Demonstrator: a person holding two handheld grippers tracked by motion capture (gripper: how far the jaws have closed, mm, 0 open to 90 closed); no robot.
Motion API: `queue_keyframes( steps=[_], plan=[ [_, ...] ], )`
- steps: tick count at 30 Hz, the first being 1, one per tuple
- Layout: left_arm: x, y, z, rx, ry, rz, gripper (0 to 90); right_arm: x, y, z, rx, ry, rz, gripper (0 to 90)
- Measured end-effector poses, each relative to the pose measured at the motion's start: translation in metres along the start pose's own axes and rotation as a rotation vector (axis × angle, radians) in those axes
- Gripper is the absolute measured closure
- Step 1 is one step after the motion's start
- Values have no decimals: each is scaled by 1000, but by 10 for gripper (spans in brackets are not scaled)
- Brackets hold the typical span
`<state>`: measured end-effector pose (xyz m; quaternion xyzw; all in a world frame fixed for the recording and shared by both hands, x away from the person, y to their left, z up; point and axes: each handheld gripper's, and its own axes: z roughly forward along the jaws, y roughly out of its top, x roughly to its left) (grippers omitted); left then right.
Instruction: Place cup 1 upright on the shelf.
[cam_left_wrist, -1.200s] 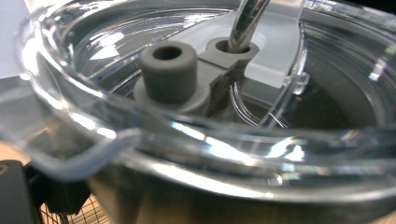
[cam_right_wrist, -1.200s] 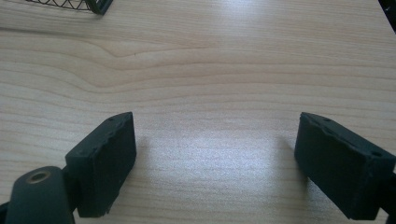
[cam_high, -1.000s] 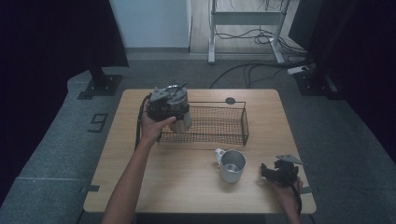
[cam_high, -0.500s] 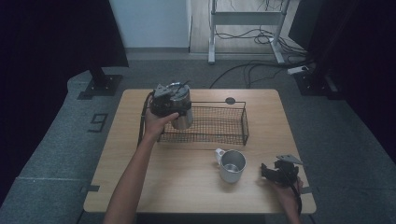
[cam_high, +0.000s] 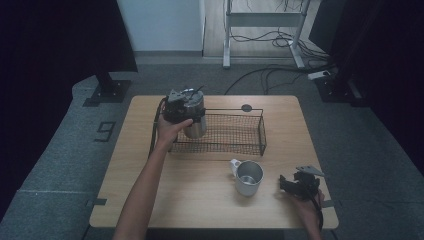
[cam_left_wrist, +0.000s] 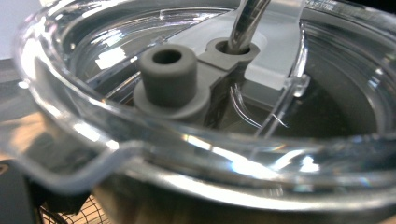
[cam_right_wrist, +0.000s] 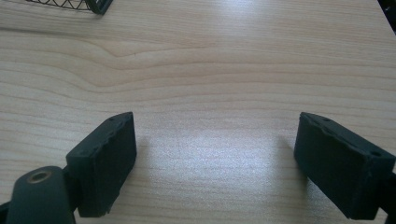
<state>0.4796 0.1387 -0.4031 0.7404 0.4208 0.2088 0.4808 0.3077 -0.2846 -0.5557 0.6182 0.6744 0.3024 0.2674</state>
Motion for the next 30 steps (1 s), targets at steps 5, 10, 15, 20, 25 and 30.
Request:
queue_keyframes(
  steps=[5, 10, 15, 20, 25, 30],
  plan=[
    [1, -4, 7, 13, 10, 1, 39, 0, 0, 0, 0, 0, 0, 127],
    [1, -8, 13, 26, 15, 0, 39, 0, 0, 0, 0, 0, 0, 127],
    [2, -14, 20, 35, 26, -11, 38, 0, 0, 0, 0, 0, -1, 128],
    [3, -19, 23, 44, 30, -13, 39, 0, 0, 0, 0, 0, 0, 127],
    [6, -24, 26, 50, 43, -19, 39, 0, 0, 0, 0, 0, 0, 127],
    [6, -29, 29, 63, 56, -21, 39, 0, 0, 0, 0, 0, 0, 127]
  ],
)
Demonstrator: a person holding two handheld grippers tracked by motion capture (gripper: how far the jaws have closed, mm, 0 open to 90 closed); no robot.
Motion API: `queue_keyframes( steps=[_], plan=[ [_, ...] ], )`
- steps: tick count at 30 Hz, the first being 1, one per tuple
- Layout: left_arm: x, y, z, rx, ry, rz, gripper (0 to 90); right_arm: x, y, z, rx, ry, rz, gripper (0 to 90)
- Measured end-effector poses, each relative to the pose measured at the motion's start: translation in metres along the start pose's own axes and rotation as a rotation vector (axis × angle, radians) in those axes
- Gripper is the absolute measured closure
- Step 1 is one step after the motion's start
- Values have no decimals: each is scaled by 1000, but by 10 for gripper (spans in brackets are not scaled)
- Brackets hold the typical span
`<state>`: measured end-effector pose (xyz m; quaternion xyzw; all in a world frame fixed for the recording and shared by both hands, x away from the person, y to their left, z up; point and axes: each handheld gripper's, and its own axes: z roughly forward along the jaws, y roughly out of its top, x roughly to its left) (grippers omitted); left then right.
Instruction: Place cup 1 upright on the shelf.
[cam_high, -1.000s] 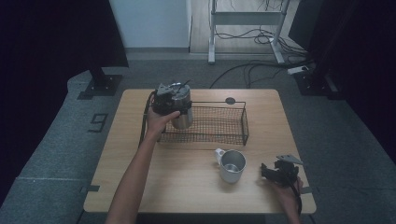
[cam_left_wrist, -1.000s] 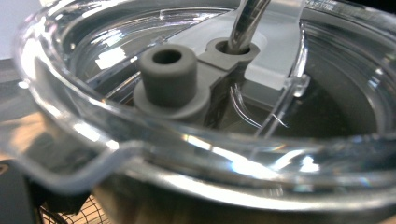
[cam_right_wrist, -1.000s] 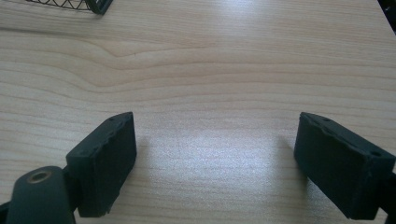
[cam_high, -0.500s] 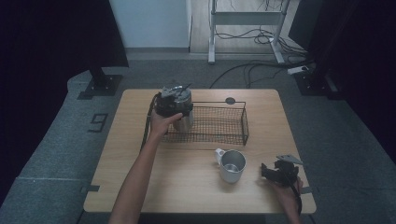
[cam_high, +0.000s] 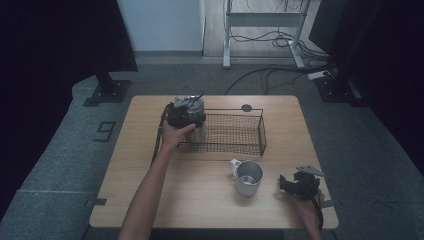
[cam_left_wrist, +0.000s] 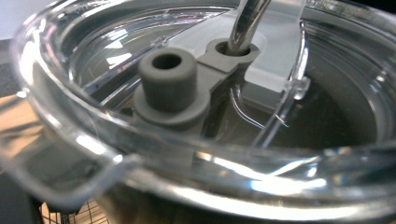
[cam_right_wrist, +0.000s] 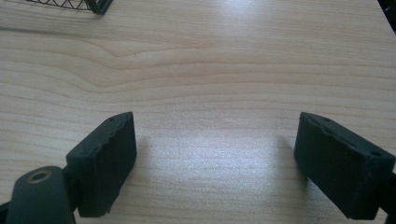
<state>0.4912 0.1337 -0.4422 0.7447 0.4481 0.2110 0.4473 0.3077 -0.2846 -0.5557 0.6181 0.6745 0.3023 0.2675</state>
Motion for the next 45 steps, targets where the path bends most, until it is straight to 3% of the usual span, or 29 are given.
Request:
queue_keyframes(
  steps=[20, 25, 35, 45],
  plan=[
    [-1, -14, 16, 55, 32, 7, 38, 0, 0, 0, 0, 0, 0, 130],
    [-3, -15, 18, 50, 35, 2, 38, 0, 0, 0, 0, 0, 0, 129],
    [-3, -20, 15, 51, 32, -1, 37, 0, 0, -1, 0, 0, 0, 130],
    [-7, -25, 8, 65, 33, 25, 33, 0, 0, -1, 0, 0, 0, 130]
  ],
)
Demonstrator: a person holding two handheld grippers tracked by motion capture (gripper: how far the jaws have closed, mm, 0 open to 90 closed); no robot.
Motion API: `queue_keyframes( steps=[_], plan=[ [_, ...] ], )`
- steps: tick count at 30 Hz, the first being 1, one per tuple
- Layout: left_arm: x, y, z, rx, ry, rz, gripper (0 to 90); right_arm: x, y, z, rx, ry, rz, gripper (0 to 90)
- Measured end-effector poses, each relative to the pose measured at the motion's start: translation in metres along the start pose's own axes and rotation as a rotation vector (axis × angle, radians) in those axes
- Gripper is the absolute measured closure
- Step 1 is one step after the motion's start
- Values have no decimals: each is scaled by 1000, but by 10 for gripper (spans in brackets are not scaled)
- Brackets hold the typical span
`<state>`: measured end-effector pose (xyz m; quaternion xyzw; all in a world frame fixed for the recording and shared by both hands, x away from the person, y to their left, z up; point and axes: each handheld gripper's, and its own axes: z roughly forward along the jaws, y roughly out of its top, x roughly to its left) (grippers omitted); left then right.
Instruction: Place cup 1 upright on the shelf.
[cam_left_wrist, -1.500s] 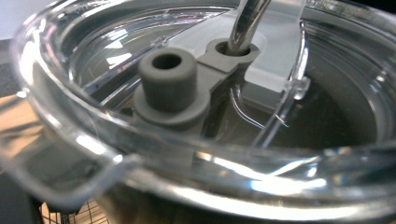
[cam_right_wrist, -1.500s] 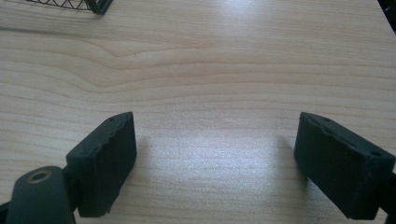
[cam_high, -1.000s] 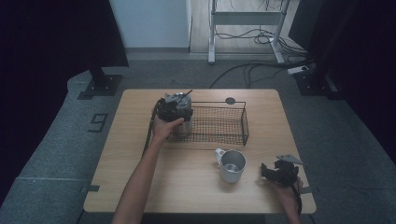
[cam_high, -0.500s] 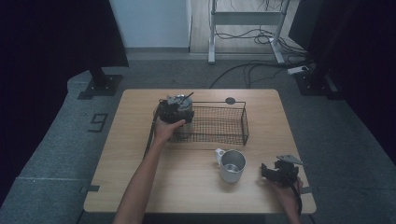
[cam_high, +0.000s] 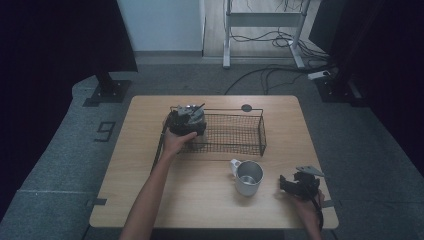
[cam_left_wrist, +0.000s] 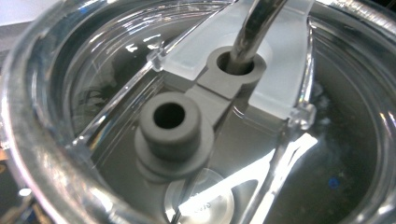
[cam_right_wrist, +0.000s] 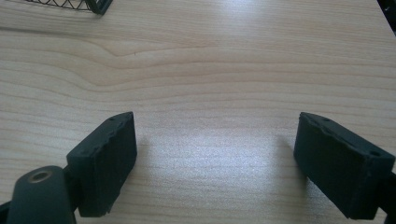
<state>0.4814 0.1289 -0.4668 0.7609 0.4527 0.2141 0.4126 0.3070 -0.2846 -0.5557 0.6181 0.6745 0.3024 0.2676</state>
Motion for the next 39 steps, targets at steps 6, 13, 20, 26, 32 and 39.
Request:
queue_keyframes(
  steps=[6, 13, 20, 26, 32, 39],
  plan=[
    [1, -1, -1, 0, -6, -8, 30, 0, 0, 0, 0, 0, 0, 130],
    [3, 2, -9, -20, -37, -44, 0, 0, 0, 0, 0, 0, 0, 129],
    [4, 3, -19, -27, -31, -33, 0, 0, 0, 0, 0, 0, 0, 130],
    [2, 4, -31, -40, -51, -25, 0, 0, 0, 0, 0, 0, 0, 130],
    [1, 1, -47, -67, -58, -15, 0, 0, 0, 0, 0, 0, 0, 129],
    [-4, -6, -63, -98, -65, -3, 0, 0, 0, 0, 2, -1, 0, 130]
  ],
)
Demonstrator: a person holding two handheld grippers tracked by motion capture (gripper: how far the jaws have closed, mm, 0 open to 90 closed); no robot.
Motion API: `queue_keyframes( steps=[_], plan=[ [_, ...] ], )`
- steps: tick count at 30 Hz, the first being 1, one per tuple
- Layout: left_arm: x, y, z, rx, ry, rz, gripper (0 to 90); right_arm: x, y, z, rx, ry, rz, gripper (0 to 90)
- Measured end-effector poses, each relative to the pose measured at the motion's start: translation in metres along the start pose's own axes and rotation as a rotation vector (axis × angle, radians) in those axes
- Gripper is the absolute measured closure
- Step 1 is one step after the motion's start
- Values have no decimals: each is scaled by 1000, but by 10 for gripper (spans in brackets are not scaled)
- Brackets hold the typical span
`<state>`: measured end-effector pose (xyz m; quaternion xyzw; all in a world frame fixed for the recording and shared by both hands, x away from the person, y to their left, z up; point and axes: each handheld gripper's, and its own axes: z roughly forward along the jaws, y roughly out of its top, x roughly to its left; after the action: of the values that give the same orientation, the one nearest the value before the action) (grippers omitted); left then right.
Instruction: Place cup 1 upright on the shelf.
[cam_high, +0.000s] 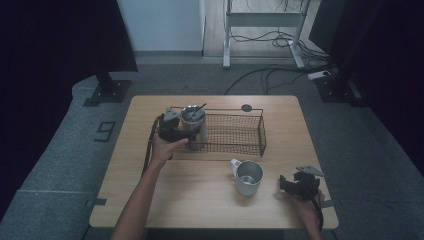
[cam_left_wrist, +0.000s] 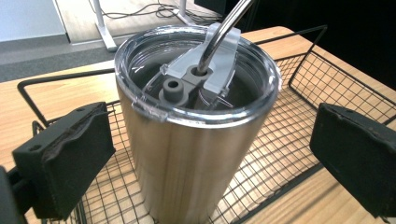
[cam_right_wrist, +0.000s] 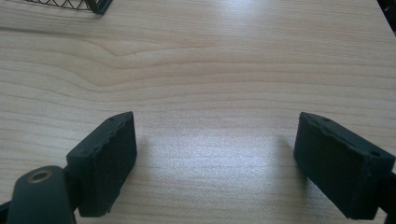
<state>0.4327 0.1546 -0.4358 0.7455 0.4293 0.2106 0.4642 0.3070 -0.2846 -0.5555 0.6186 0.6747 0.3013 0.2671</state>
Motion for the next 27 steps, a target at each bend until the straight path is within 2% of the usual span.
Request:
queue_keyframes(
  steps=[10, 18, 23, 27],
  plan=[
    [-7, -15, -20, -11, -30, -1, 0, 0, 0, 0, -1, 0, 2, 129],
    [-11, -35, -38, -16, -58, -17, 0, 0, 0, 0, -1, 0, 1, 129],
    [-16, -48, -49, -20, -50, 11, 0, 0, 0, 0, -1, 0, 2, 129],
    [-19, -60, -58, -22, -63, 13, 0, 0, 0, 0, -1, -1, 2, 129]
  ],
)
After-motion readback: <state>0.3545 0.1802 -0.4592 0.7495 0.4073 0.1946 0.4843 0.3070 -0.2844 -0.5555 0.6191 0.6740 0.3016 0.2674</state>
